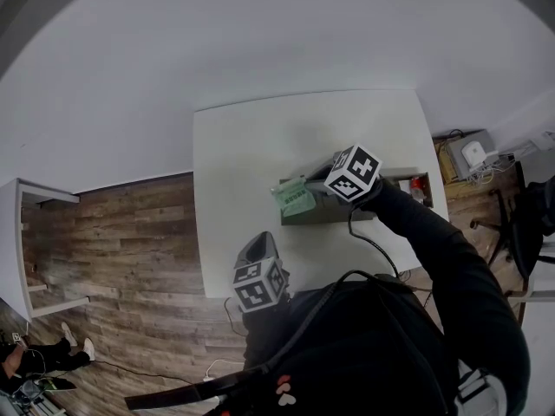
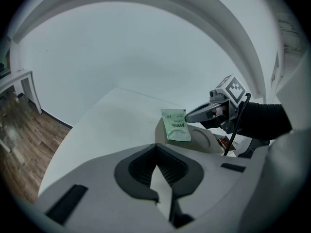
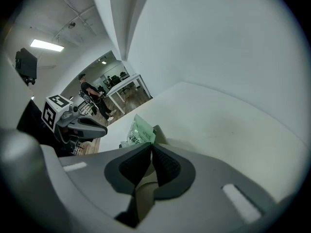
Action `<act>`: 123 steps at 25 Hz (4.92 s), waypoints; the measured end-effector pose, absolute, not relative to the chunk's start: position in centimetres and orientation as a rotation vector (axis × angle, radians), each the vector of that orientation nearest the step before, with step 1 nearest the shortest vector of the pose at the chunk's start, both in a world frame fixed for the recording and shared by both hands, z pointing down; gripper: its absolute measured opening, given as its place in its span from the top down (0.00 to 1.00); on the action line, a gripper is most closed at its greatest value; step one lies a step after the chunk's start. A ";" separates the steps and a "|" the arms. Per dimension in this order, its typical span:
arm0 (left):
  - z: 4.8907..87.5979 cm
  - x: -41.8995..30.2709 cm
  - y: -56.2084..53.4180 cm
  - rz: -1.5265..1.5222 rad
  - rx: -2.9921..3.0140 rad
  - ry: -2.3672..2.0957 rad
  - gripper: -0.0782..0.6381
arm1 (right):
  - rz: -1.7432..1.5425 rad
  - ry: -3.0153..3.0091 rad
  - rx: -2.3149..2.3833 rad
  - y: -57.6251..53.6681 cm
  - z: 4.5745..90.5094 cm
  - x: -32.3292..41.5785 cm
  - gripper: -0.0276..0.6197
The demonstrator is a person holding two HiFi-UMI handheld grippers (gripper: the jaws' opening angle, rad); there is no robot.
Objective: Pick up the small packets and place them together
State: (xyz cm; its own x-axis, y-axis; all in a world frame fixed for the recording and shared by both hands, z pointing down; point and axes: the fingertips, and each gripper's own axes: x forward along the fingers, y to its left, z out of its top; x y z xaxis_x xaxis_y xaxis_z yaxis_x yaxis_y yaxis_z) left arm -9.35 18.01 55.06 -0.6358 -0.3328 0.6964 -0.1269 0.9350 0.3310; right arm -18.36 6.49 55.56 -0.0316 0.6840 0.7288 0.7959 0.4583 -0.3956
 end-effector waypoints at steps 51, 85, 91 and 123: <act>54.6 -10.9 8.7 -0.189 0.504 -2.219 0.89 | -0.535 -1.756 -0.761 -24.6 58.5 -8.2 0.73; 55.1 -11.5 9.7 -0.196 0.480 -2.214 0.89 | -0.560 -1.701 -0.571 -25.8 61.9 -9.0 0.93; 54.9 -11.4 9.6 -0.195 0.488 -2.217 0.89 | -0.570 -1.742 -0.541 -26.2 60.8 -9.1 0.95; 54.6 -10.3 10.8 -0.213 0.474 -2.234 0.89 | -0.768 -2.101 -0.655 -18.8 48.4 -14.1 0.95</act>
State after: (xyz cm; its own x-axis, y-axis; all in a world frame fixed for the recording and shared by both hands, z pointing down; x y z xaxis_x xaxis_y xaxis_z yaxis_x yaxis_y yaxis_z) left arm -10.30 10.83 54.55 -0.5906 -0.4043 0.6984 -0.2647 0.9146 0.3056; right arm -14.08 -18.80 48.45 -0.5556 0.1890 0.8097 0.6666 0.6834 0.2978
